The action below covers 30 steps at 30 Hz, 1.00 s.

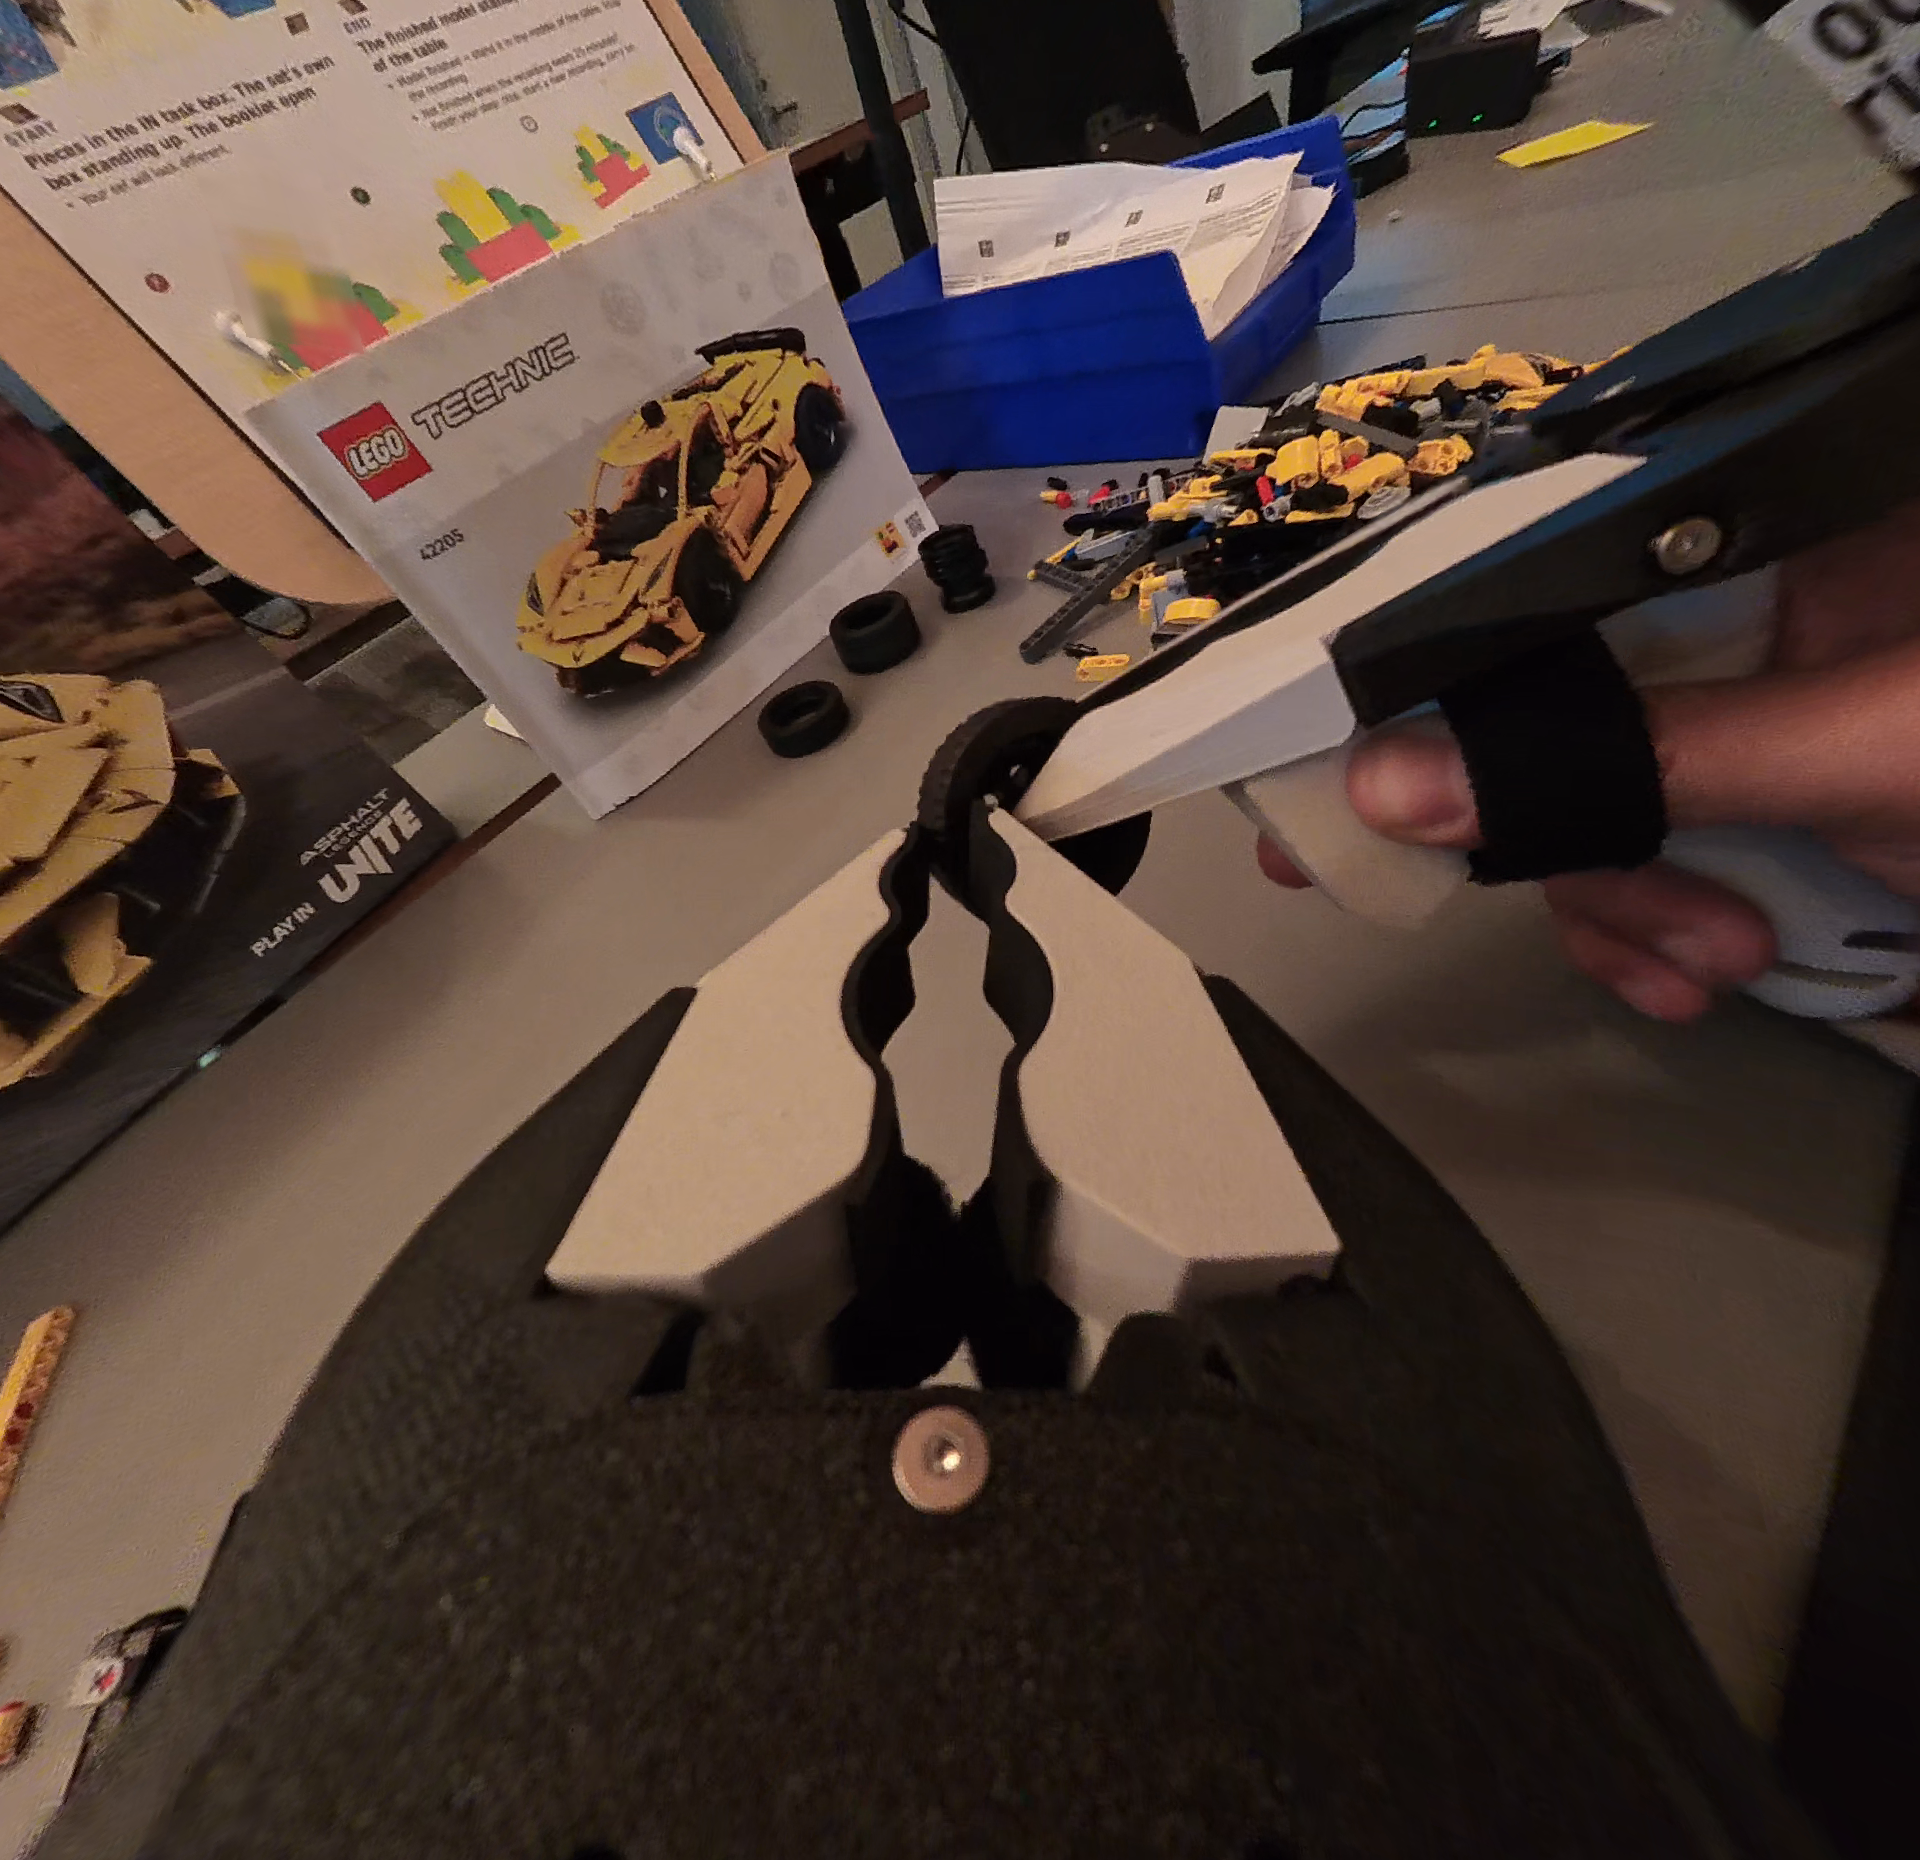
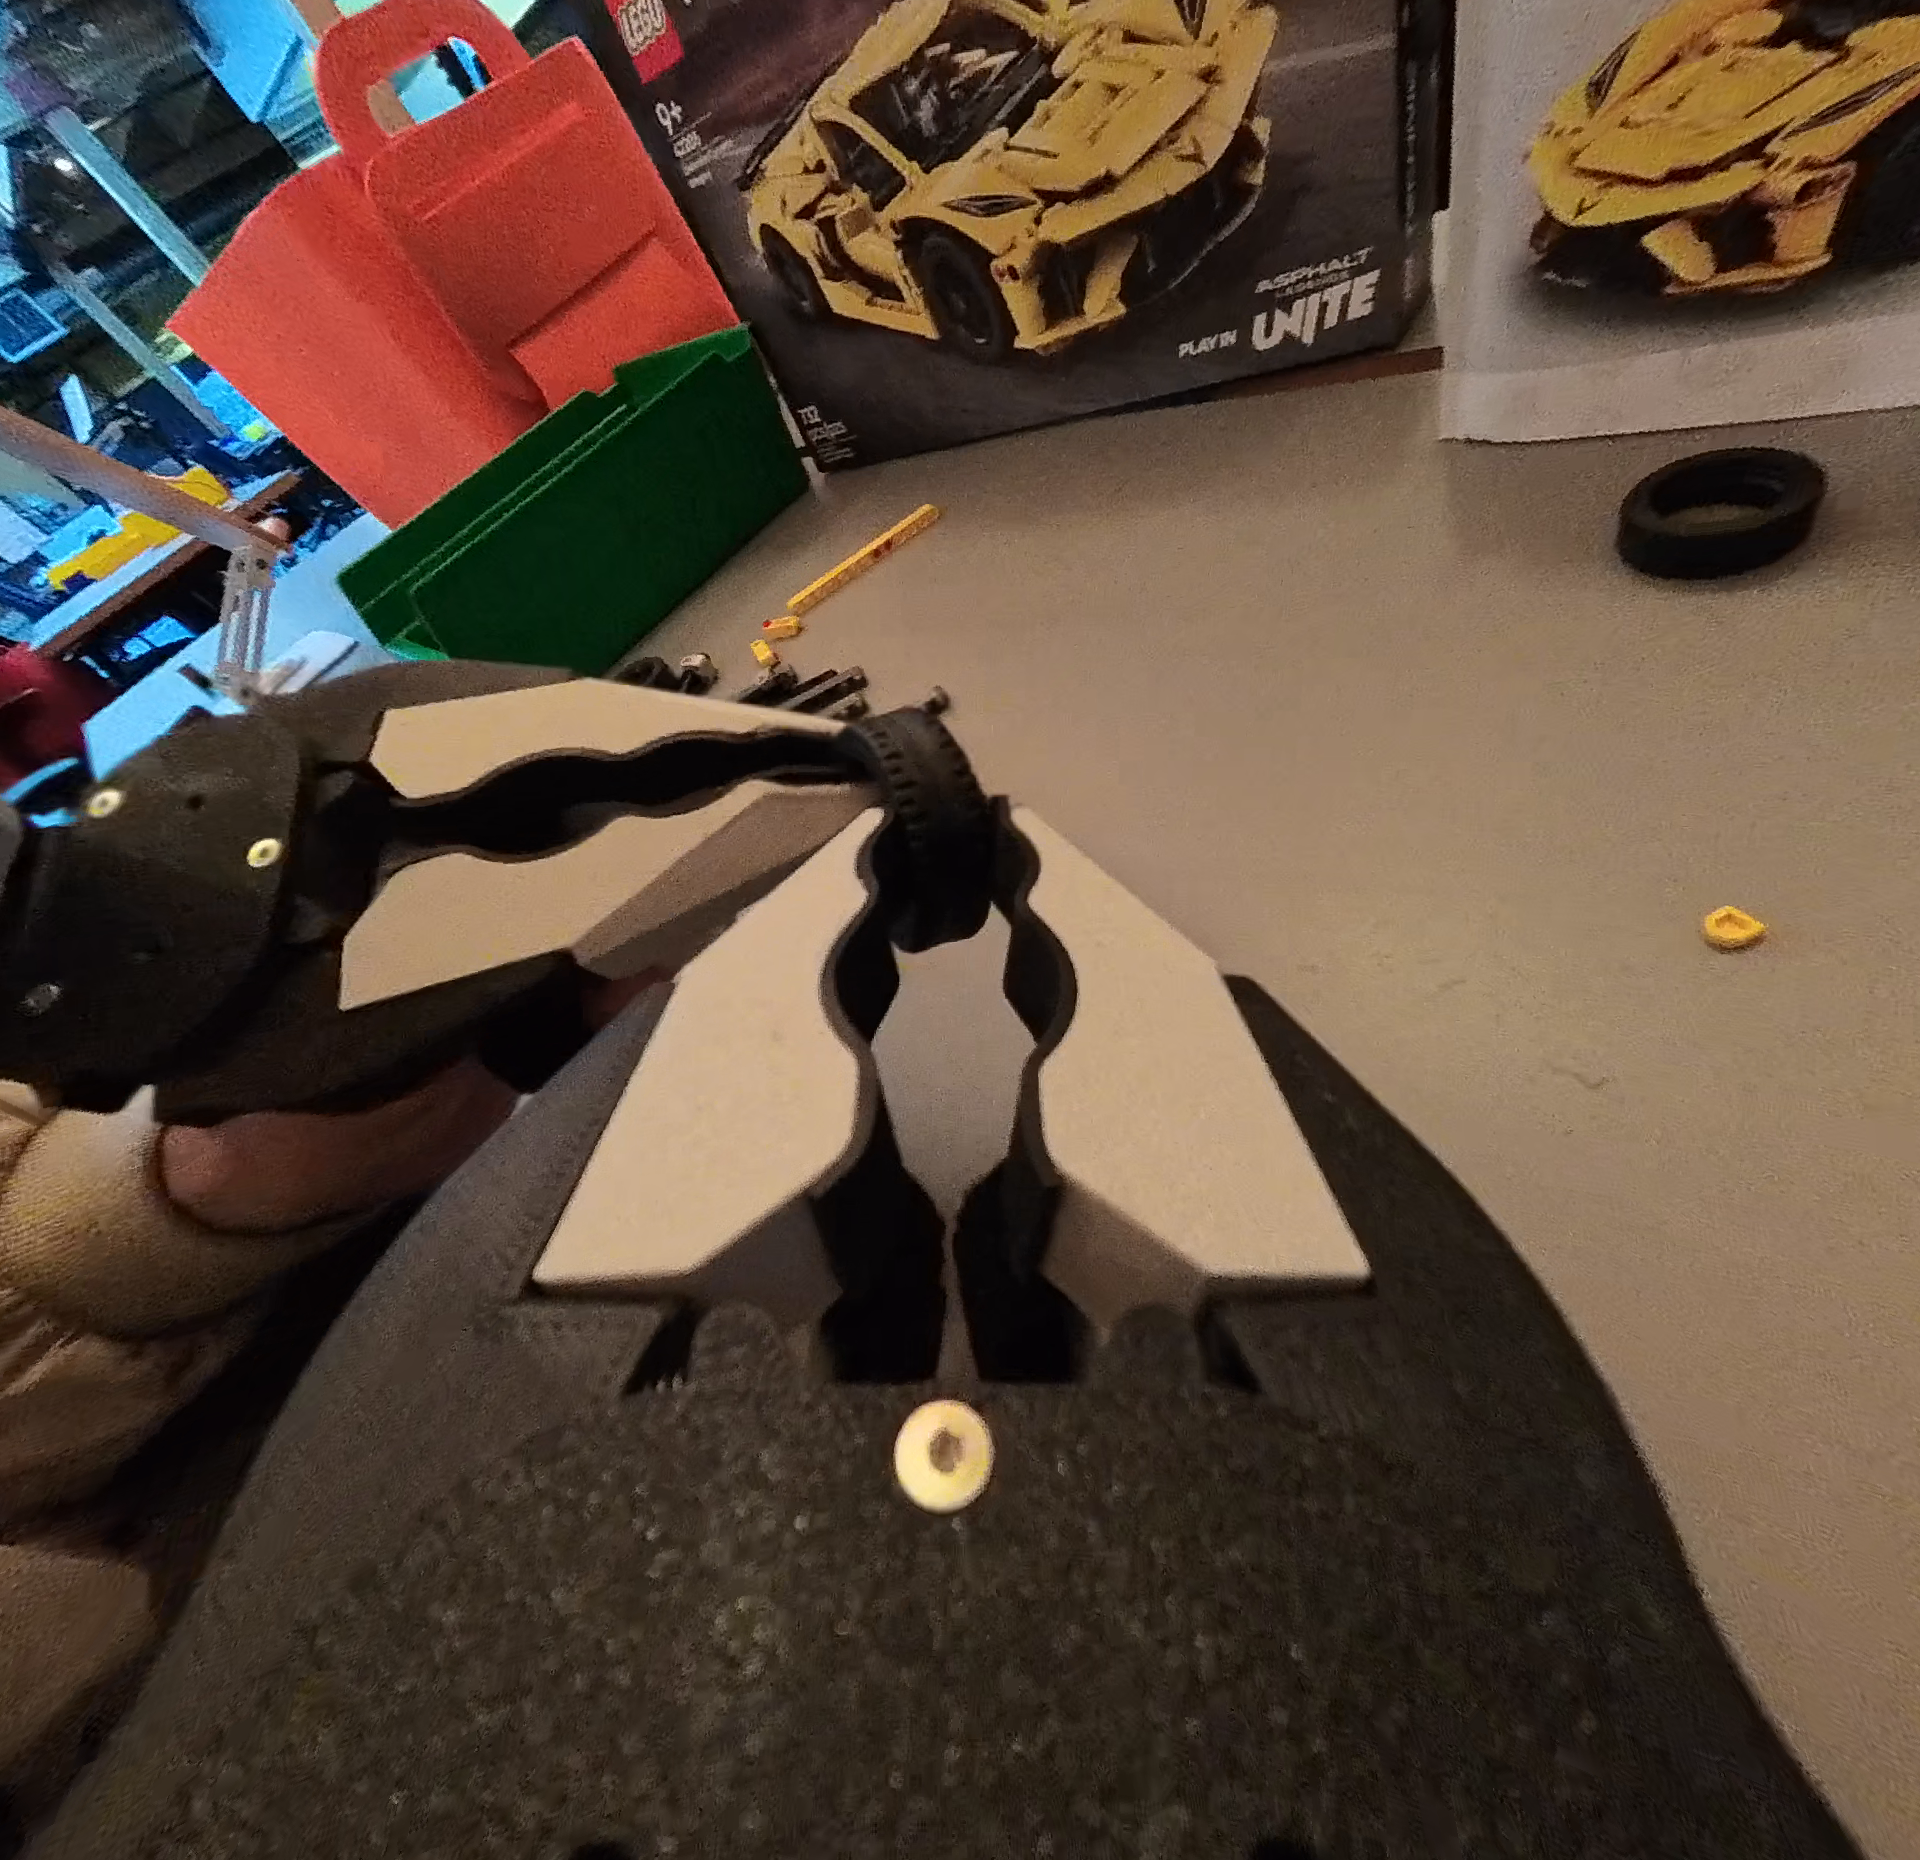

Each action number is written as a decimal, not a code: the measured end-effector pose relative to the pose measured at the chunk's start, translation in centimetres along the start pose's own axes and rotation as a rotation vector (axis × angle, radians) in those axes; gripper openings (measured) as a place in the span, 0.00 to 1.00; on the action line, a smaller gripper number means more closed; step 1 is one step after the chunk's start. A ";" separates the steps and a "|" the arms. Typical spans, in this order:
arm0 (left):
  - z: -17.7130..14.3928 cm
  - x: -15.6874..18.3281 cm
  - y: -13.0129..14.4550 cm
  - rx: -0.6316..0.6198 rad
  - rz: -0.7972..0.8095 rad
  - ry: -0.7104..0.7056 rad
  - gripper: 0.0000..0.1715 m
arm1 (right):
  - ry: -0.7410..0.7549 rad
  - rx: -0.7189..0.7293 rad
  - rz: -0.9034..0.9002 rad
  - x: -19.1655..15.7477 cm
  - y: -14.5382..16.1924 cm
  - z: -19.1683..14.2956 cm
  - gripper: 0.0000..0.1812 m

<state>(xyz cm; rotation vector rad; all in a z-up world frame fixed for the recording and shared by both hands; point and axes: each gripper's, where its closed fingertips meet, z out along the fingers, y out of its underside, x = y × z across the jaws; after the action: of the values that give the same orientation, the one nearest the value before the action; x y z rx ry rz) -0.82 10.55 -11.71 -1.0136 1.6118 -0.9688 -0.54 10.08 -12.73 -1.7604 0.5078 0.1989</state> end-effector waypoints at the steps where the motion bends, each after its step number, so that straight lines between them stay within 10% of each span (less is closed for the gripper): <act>1: 0.0 -0.1 -0.1 -0.001 0.015 -0.013 0.04 | 0.012 0.005 -0.018 0.1 -0.1 0.0 0.08; 15: -0.6 0.8 -0.8 -0.005 0.014 -0.059 0.00 | 0.169 -0.012 0.016 4.4 0.2 -0.5 0.08; 19: -0.6 -1.0 0.9 -0.073 0.014 -0.158 0.00 | 0.043 0.031 0.134 4.1 -0.5 -1.4 0.08; 23: -0.7 0.1 1.0 0.025 -0.403 0.167 0.00 | -0.363 0.117 0.409 0.4 -1.8 -1.6 0.08; 30: -3.8 2.1 -5.4 0.393 -0.500 0.408 0.21 | -0.856 0.396 0.404 -5.3 -6.4 -6.5 0.08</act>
<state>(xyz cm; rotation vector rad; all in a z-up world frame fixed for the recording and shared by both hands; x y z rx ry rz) -3.99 7.27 -6.47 -0.9993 1.4155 -1.8503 -3.32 6.20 -3.37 -1.0308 0.2342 1.0109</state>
